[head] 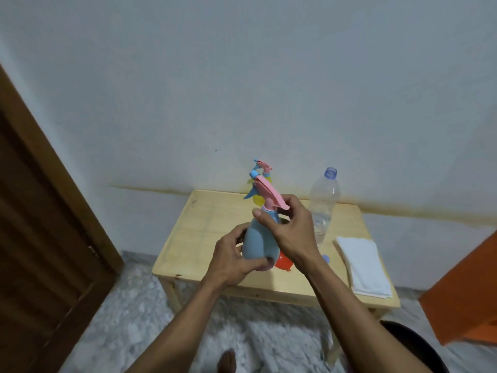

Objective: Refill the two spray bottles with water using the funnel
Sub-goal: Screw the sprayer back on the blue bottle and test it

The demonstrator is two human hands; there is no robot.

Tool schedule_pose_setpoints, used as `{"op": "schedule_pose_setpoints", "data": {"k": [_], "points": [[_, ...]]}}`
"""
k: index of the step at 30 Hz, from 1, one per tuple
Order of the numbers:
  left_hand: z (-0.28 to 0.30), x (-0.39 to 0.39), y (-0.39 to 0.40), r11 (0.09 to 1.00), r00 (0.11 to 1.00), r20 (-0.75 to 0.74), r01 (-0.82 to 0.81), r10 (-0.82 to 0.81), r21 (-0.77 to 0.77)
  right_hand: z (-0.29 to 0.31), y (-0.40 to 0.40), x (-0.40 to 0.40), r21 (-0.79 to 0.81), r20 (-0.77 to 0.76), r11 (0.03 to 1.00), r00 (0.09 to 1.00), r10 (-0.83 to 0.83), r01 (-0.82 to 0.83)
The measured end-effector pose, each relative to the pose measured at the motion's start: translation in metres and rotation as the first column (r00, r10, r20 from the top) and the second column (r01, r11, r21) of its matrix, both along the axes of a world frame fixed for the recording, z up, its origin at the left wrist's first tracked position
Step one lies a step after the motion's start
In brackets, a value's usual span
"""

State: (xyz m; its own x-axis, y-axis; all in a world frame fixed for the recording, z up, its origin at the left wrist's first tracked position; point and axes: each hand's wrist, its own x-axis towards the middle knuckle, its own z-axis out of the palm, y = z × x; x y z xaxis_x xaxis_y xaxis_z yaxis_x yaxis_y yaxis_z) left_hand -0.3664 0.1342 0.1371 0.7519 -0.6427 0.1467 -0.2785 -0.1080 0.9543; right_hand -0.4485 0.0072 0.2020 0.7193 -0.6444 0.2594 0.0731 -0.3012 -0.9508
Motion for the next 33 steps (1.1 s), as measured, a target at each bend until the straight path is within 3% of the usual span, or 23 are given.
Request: {"op": "schedule_pose_setpoints", "data": {"k": [7, 13, 20, 27, 33], "points": [[-0.040, 0.076, -0.016, 0.991, 0.992, 0.016, -0.129, 0.129, 0.024, -0.042, -0.012, 0.084, -0.078, -0.054, 0.996, 0.997, -0.049, 0.044], [-0.056, 0.167, -0.048, 0.995, 0.996, -0.062, -0.058, 0.064, 0.084, -0.061, -0.045, 0.178, -0.045, -0.132, 0.997, 0.989, -0.065, 0.060], [-0.078, 0.275, -0.080, 0.986, 0.996, -0.034, -0.076, 0.082, 0.149, -0.080, -0.076, 0.272, 0.018, -0.169, 0.999, 0.985, -0.031, 0.035], [-0.107, 0.325, -0.108, 0.978, 0.997, -0.050, -0.055, 0.067, 0.201, -0.113, -0.102, 0.329, -0.004, -0.241, 0.998, 0.969, -0.060, 0.061], [-0.120, 0.351, -0.135, 0.953, 0.983, -0.040, -0.162, 0.178, 0.258, -0.132, -0.126, 0.361, -0.024, -0.264, 0.999, 0.964, -0.038, 0.033]]}}
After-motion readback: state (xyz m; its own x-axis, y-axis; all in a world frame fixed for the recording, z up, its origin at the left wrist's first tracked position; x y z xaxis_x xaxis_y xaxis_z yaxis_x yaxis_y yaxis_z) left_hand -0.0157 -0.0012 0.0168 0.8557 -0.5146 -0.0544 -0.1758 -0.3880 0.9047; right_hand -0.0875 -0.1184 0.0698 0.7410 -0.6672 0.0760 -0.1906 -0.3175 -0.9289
